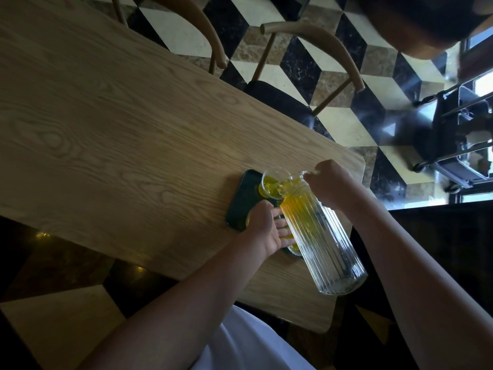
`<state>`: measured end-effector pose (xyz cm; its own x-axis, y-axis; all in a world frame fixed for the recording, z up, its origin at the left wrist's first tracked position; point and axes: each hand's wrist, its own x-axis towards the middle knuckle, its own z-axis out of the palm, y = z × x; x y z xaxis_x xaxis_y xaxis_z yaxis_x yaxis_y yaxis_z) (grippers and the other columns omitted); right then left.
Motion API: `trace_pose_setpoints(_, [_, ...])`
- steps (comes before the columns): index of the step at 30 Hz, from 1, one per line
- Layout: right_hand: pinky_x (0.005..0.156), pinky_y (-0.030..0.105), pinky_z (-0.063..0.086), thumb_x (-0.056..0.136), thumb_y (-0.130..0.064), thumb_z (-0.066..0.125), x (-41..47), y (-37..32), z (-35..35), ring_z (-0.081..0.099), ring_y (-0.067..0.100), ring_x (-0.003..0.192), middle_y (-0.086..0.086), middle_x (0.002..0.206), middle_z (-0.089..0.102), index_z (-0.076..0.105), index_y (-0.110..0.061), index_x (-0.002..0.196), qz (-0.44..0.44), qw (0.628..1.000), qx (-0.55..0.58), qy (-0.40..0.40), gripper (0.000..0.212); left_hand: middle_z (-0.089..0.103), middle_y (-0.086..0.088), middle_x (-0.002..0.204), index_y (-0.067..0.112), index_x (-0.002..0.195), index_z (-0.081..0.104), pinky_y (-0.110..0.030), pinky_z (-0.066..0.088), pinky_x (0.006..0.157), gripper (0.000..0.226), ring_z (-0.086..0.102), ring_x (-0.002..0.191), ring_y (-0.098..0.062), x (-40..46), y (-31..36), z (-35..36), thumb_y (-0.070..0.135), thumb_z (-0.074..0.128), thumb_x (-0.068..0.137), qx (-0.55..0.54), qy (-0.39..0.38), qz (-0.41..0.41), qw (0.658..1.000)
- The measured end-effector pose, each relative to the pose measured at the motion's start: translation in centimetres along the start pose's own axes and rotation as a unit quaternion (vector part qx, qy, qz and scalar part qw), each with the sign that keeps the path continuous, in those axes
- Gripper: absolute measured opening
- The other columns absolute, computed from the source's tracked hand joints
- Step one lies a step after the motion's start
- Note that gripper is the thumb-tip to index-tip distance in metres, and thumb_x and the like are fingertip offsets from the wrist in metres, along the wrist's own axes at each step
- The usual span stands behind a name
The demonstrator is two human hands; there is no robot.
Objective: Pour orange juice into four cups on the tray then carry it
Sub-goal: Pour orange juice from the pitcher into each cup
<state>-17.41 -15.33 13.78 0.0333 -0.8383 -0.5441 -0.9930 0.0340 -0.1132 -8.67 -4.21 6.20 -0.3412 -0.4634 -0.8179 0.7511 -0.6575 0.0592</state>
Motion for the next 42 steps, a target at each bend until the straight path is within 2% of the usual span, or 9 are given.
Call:
trace_pose_setpoints(7, [0.068,0.048,0.060,0.092,-0.031,0.055,0.1,-0.4,-0.8,0.069,0.036,0.074,0.019,0.085,0.068,0.056,-0.011,0.076,0.006,1.000,0.005,0.002,0.026,0.023,-0.027,0.162,0.005,0.157,0.022,-0.062,0.025,0.115,0.059,0.024,0.148,-0.045,-0.8,-0.1,0.8,0.023,0.025,0.101,-0.009,0.004,-0.002,1.000])
trace_pose_setpoints(12, [0.059,0.049,0.060,0.095,-0.028,0.056,0.1,-0.8,-1.2,0.071,0.035,0.066,0.018,0.076,0.068,0.061,-0.001,0.088,0.007,1.000,0.002,-0.003,0.028,0.026,-0.027,0.160,0.005,0.157,0.020,-0.062,0.024,0.115,0.059,0.022,0.148,-0.046,-1.4,-0.3,1.1,0.020,0.025,0.100,-0.011,-0.001,0.000,1.000])
trace_pose_setpoints(18, [0.048,0.036,0.055,0.096,-0.016,0.055,0.5,-1.2,-1.7,0.067,0.030,0.052,0.016,0.064,0.066,0.061,0.001,0.086,0.004,0.999,-0.031,-0.024,0.020,0.026,-0.027,0.160,0.005,0.157,0.019,-0.063,0.024,0.115,0.062,0.023,0.148,-0.047,-1.8,-0.2,1.3,0.019,0.027,0.097,-0.020,-0.013,0.000,1.000])
trace_pose_setpoints(21, [0.046,0.029,0.048,0.095,-0.020,0.053,0.3,-1.5,-2.1,0.059,0.024,0.051,0.010,0.065,0.060,0.054,-0.009,0.074,0.000,0.999,-0.034,-0.025,0.024,0.026,-0.027,0.160,0.006,0.158,0.018,-0.064,0.023,0.115,0.062,0.023,0.148,-0.047,-1.8,-0.2,1.3,0.019,0.025,0.097,-0.031,-0.016,-0.001,0.999])
trace_pose_setpoints(23, [0.046,0.029,0.044,0.094,-0.019,0.051,0.1,-1.8,-2.4,0.056,0.022,0.052,0.009,0.066,0.057,0.049,-0.012,0.069,-0.004,0.999,-0.039,-0.029,0.025,0.022,-0.025,0.162,0.006,0.157,0.018,-0.064,0.023,0.115,0.062,0.025,0.147,-0.048,-1.9,-0.2,1.4,0.020,0.025,0.097,-0.040,-0.020,-0.002,0.999])
trace_pose_setpoints(27, [0.055,0.042,0.062,0.094,-0.016,0.052,0.4,-2.2,-2.7,0.070,0.030,0.058,0.016,0.073,0.067,0.060,-0.002,0.088,-0.002,0.998,-0.056,-0.031,0.017,0.023,-0.027,0.161,0.008,0.158,0.017,-0.063,0.022,0.115,0.061,0.020,0.149,-0.047,-2.2,-0.1,1.7,0.022,0.026,0.099,-0.061,-0.028,-0.006,0.998])
trace_pose_setpoints(30, [0.052,0.038,0.058,0.093,-0.024,0.057,0.6,-2.5,-3.3,0.065,0.028,0.052,0.016,0.067,0.066,0.058,-0.003,0.086,-0.001,0.999,-0.041,-0.027,0.022,0.024,-0.027,0.161,0.008,0.158,0.017,-0.064,0.022,0.115,0.062,0.021,0.148,-0.047,-2.3,0.1,1.7,0.025,0.026,0.099,-0.079,-0.038,-0.013,0.996])
trace_pose_setpoints(34, [0.046,0.026,0.044,0.095,-0.019,0.051,0.7,-3.2,-3.9,0.056,0.023,0.049,0.011,0.063,0.058,0.050,-0.007,0.070,-0.008,0.996,-0.073,-0.047,0.028,0.031,-0.029,0.157,0.008,0.158,0.018,-0.064,0.023,0.114,0.059,0.028,0.145,-0.048,-2.7,0.1,2.0,0.028,0.024,0.102,-0.097,-0.051,-0.012,0.994])
trace_pose_setpoints(42, [0.048,0.026,0.044,0.096,-0.019,0.053,1.6,-4.1,-4.6,0.051,0.020,0.046,0.015,0.061,0.059,0.051,-0.004,0.083,0.015,0.993,-0.073,-0.086,0.019,0.030,-0.029,0.158,0.007,0.157,0.022,-0.065,0.023,0.117,0.061,0.026,0.146,-0.048,-2.5,-0.3,2.3,0.034,0.023,0.102,-0.118,-0.069,-0.023,0.990])
